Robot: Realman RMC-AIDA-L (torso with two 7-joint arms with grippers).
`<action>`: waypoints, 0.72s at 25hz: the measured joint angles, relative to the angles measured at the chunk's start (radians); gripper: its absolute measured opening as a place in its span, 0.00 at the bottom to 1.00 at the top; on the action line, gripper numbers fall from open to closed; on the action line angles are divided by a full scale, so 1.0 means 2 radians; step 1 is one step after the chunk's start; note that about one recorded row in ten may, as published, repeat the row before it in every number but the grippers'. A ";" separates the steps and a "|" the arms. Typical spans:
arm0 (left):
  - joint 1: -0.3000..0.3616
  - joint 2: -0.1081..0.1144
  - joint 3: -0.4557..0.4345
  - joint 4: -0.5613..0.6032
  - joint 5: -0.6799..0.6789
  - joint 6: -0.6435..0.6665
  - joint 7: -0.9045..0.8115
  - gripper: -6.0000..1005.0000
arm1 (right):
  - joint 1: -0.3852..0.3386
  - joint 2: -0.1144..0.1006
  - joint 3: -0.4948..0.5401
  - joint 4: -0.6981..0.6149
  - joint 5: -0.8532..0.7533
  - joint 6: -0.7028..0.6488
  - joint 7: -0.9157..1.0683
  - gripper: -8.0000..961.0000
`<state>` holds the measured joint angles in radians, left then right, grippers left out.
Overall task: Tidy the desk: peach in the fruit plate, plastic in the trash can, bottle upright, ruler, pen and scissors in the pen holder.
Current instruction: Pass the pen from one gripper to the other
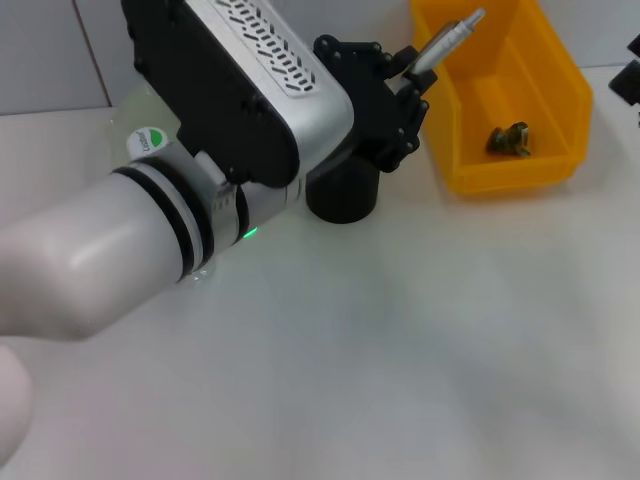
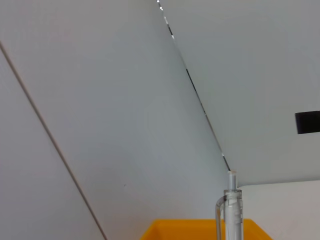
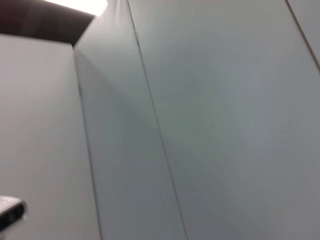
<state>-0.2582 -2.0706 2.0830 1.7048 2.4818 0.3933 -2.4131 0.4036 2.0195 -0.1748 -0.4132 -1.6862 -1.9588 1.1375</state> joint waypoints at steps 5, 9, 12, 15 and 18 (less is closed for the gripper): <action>0.005 0.000 0.015 -0.022 0.000 -0.047 0.012 0.19 | 0.006 0.017 0.001 0.047 0.021 -0.007 -0.024 0.76; 0.008 0.000 0.020 -0.031 0.000 -0.059 0.012 0.19 | 0.016 0.026 0.002 0.081 0.040 0.002 -0.035 0.76; 0.008 0.000 0.024 -0.035 0.001 -0.063 0.013 0.19 | 0.029 0.029 0.000 0.106 0.051 0.024 -0.039 0.76; 0.008 0.000 0.026 -0.036 0.003 -0.064 0.013 0.20 | 0.043 0.029 -0.004 0.122 0.051 0.055 -0.039 0.76; 0.006 0.000 0.028 -0.039 0.003 -0.065 0.013 0.20 | 0.053 0.030 -0.018 0.129 0.049 0.072 -0.043 0.76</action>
<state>-0.2458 -2.0709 2.1391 1.6276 2.4880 0.2640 -2.3873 0.5105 2.0787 -0.2105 -0.1561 -1.5878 -1.8158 1.0522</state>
